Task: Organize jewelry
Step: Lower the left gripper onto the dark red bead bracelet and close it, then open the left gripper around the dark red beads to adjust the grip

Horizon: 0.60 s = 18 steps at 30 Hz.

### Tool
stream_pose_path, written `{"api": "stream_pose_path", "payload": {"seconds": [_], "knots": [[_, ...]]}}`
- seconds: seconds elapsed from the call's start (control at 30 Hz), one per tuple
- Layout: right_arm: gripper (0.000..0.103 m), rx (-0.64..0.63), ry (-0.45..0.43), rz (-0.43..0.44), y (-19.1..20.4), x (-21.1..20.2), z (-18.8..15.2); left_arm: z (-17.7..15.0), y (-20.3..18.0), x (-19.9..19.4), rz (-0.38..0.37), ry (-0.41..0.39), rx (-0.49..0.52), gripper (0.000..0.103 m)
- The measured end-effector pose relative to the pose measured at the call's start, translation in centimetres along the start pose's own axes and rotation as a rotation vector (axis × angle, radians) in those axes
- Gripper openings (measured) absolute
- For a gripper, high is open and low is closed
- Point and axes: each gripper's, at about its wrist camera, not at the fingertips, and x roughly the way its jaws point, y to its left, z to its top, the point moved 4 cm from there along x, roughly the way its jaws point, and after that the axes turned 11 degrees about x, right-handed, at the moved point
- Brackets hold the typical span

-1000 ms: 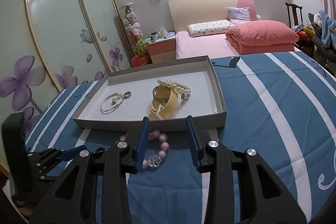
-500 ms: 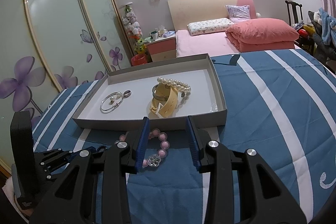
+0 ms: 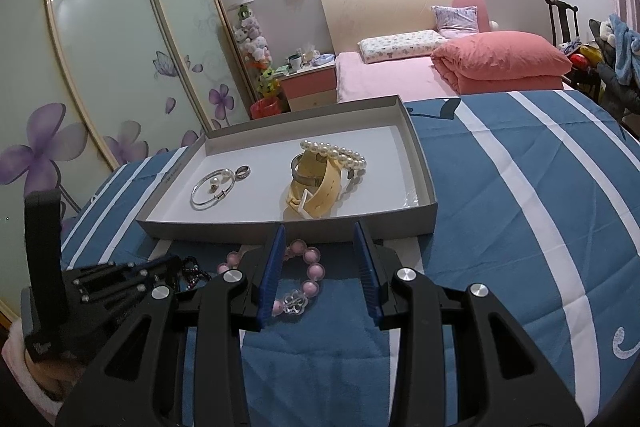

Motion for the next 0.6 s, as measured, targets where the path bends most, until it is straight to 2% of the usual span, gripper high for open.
{"api": "stream_pose_path", "payload": {"seconds": [0.2,0.43,0.6], "knots": [[0.037,-0.023,0.028,-0.005,0.1,0.4,-0.4,0.4,1.8,-0.1,-0.004,-0.034,-0.058,0.005],[0.037,-0.06,0.099,-0.023,0.7,1.8,-1.3,0.8,2.6,-0.5,-0.02,-0.073,-0.09,0.005],[0.037,-0.069,0.135,-0.03,0.6,2.5,-1.7,1.0,3.3,-0.7,-0.05,-0.084,-0.121,0.005]]}}
